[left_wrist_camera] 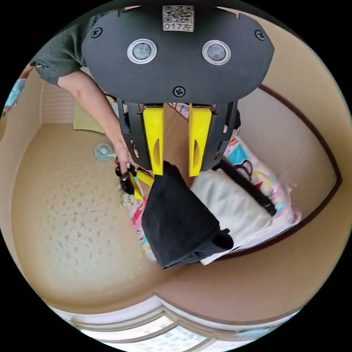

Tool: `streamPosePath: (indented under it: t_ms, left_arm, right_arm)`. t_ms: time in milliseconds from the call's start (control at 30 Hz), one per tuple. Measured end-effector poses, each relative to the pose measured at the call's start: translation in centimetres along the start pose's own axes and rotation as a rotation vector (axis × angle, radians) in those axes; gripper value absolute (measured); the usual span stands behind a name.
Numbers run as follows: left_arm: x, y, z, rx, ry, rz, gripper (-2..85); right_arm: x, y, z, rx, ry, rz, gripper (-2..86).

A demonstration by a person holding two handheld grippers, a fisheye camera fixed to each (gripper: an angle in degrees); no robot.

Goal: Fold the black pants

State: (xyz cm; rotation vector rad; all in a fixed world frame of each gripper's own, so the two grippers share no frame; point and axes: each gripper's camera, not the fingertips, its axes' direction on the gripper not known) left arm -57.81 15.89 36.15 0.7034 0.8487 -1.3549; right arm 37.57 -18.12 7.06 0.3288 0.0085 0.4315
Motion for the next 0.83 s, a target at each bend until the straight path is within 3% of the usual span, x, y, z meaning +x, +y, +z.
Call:
streamPosePath:
  t_ms: [67,167,233,300,367,400,467,500,533,567,633,700,833]
  left_arm:
    - [-5.7,2.2,3.4,-0.188,-0.153,-0.09,10.1]
    - [-14.3,10.0,8.6,-0.607,-0.355,-0.26,7.6]
    - [-19.3,17.8,9.2,-0.838,-0.466,-0.518,6.4]
    - [-20.8,22.1,8.0,-0.811,-0.424,-0.696,5.6]
    - [-21.4,24.9,6.9,-0.704,-0.283,-0.867,4.3]
    - [-21.7,25.9,6.5,-0.618,-0.186,-0.985,3.6]
    - [-21.4,26.0,6.4,-0.459,-0.036,-1.131,2.6]
    - [-20.8,25.1,6.8,-0.335,0.078,-1.182,1.9]
    - [-19.7,23.2,7.5,-0.226,0.196,-1.181,1.2]
    - [-19.0,22.1,8.0,-0.187,0.251,-1.162,0.8]
    - [-14.2,15.7,10.3,-0.134,0.418,-0.96,-0.4]
    - [-8.7,11.0,11.6,-0.177,0.441,-0.733,-0.7]
    - [6.0,7.3,13.8,-0.301,0.371,-0.276,-0.9]
  right_arm:
    - [6.2,4.7,-0.5,-0.046,0.02,0.09,4.4]
    - [14.3,14.6,-4.7,-0.046,-0.03,0.257,1.9]
    - [18.4,23.0,-8.7,0.036,-0.049,0.421,1.3]
    - [20.8,33.4,-12.9,0.223,-0.017,0.634,0.8]
    - [20.7,47.7,-16.2,0.61,-0.106,0.825,0.5]
    - [20.2,51.1,-16.5,0.732,-0.15,0.831,0.5]
    - [17.5,62.7,-15.3,1.249,-0.324,0.74,0.3]
    - [16.8,64.9,-14.4,1.366,-0.352,0.705,0.3]
    - [16.0,68.4,-12.3,1.527,-0.393,0.7,0.3]
    - [15.7,70.3,-10.2,1.536,-0.422,0.795,0.3]
    - [15.1,70.5,-8.3,1.385,-0.373,0.95,0.3]
    - [14.6,68.4,-7.9,1.21,-0.266,1.037,0.3]
    - [13.1,60.9,-10.7,1.119,-0.196,0.791,0.3]
